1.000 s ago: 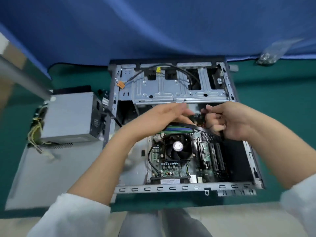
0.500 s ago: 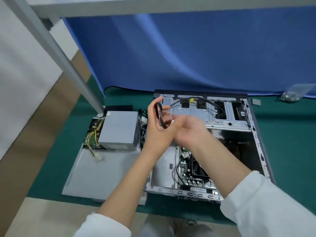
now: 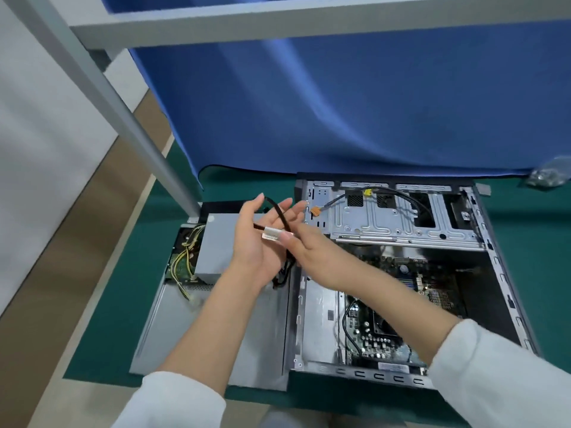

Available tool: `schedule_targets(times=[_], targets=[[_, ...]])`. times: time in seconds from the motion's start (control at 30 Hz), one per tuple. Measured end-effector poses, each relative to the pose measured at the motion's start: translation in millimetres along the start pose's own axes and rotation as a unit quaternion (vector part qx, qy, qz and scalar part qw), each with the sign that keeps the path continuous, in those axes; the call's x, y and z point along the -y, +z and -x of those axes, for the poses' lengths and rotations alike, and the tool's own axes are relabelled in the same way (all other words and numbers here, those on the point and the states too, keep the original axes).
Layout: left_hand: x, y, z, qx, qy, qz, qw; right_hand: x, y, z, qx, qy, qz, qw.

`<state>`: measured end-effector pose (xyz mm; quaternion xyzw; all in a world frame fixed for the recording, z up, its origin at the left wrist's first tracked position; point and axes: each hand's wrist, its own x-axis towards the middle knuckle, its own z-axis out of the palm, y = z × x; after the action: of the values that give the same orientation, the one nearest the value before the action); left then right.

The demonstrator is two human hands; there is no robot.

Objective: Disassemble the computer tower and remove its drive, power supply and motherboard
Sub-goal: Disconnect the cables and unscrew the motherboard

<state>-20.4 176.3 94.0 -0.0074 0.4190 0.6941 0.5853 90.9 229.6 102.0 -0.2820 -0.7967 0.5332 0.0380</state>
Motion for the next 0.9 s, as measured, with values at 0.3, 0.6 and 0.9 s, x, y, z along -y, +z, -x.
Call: schedule_targets(times=[0.3,0.6,0.9], targets=[[28.3,-9.7,-24.1,-0.119,0.11,-0.214,0.963,-22.7,23.9,-22.1,-0.038,0.044,-0.019,0.998],[9.2,-50.4,-76.6,-0.135,0.02,-0.669,0.731,-103.0,-65.4,-18.3,-0.117,0.158,0.267,0.944],[36.9,-47.4,-101.2,-0.154,-0.003,-0.85,0.504,-115.9,-61.2,-11.8,-0.136,0.11,0.37,0.913]])
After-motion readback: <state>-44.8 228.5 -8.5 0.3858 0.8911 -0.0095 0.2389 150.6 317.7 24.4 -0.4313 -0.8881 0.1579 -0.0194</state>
